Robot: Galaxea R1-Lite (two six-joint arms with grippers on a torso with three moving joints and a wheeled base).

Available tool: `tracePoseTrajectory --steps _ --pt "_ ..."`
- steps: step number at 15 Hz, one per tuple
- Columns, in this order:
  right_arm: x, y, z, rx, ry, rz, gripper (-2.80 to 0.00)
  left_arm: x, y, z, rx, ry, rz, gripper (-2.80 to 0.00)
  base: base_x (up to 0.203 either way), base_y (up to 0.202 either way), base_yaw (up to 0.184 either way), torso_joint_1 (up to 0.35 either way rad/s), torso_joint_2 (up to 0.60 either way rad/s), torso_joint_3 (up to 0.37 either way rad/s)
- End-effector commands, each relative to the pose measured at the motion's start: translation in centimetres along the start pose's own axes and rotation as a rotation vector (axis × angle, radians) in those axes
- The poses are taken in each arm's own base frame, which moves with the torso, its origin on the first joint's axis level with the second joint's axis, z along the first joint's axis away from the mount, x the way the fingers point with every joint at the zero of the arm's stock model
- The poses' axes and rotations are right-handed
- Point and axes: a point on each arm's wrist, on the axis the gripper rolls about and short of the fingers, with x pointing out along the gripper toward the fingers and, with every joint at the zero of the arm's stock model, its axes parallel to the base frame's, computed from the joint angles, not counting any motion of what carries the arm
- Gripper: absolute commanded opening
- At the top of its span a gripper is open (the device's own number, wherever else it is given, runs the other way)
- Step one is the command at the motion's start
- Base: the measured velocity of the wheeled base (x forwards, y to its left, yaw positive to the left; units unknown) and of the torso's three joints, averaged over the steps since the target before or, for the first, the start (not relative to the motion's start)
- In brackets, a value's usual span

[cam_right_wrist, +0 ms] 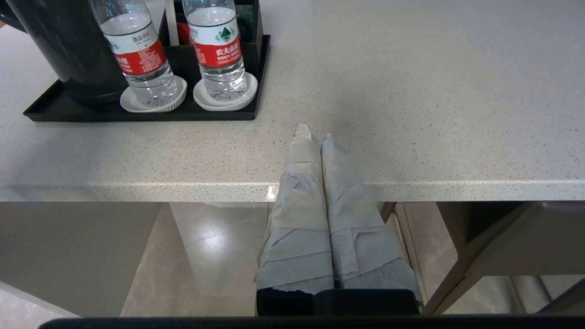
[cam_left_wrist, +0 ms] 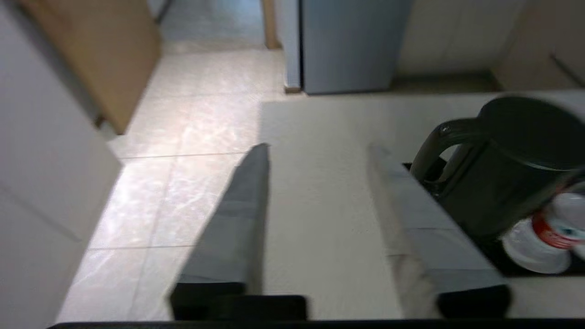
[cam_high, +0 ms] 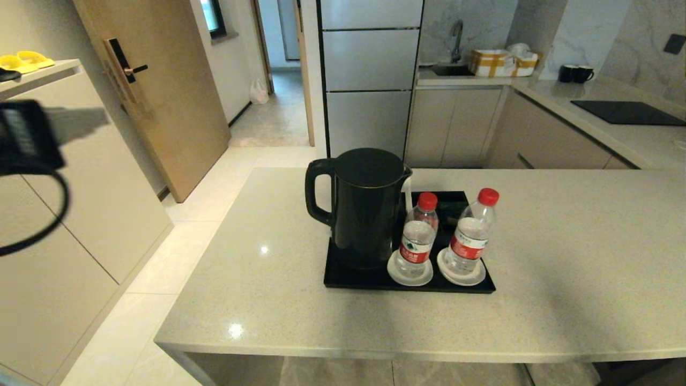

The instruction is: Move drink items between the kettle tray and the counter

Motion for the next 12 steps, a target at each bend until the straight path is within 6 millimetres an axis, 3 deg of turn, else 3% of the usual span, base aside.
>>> tracePoseTrajectory --steps 1,3,4,6,8,10,11,12 --pt "0.0 0.0 0.0 0.000 -0.001 0.001 -2.80 -11.5 2.4 1.6 -0.019 -0.020 0.045 -2.80 0.000 0.000 0.000 0.000 0.00 0.000" --pt "0.0 0.0 0.0 0.000 -0.002 -0.001 -2.80 -19.5 3.4 0.1 -0.035 -0.016 0.087 -2.80 0.000 0.000 0.000 0.000 0.00 0.000" --pt "0.0 0.0 0.0 0.000 -0.001 -0.001 -2.80 -23.2 3.6 -1.8 -0.040 -0.012 0.104 -2.80 0.000 0.000 0.000 0.000 0.00 0.000" --pt "0.0 0.0 0.0 0.000 -0.001 0.001 -2.80 -28.3 3.3 -6.2 -0.054 0.056 0.146 -2.80 0.000 0.000 0.000 0.000 0.00 0.000" --pt "0.0 0.0 0.0 0.000 -0.001 -0.001 -2.80 -32.0 2.1 -10.4 -0.094 0.150 0.186 -2.80 0.000 0.000 0.000 0.000 0.00 0.000" --pt "0.0 0.0 0.0 0.000 -0.001 -0.001 -2.80 -34.3 1.0 -13.7 -0.063 0.139 0.142 -2.80 0.000 0.000 0.000 0.000 0.00 0.000" --pt "0.0 0.0 0.0 0.000 -0.001 0.000 -2.80 -34.6 0.8 -15.7 -0.055 0.159 0.125 -2.80 0.000 0.000 0.000 0.000 0.00 0.000" --pt "0.0 0.0 0.0 0.000 -0.001 0.000 -2.80 -33.7 0.7 -17.3 -0.074 0.231 0.111 -2.80 0.000 0.000 0.000 0.000 0.00 0.000"
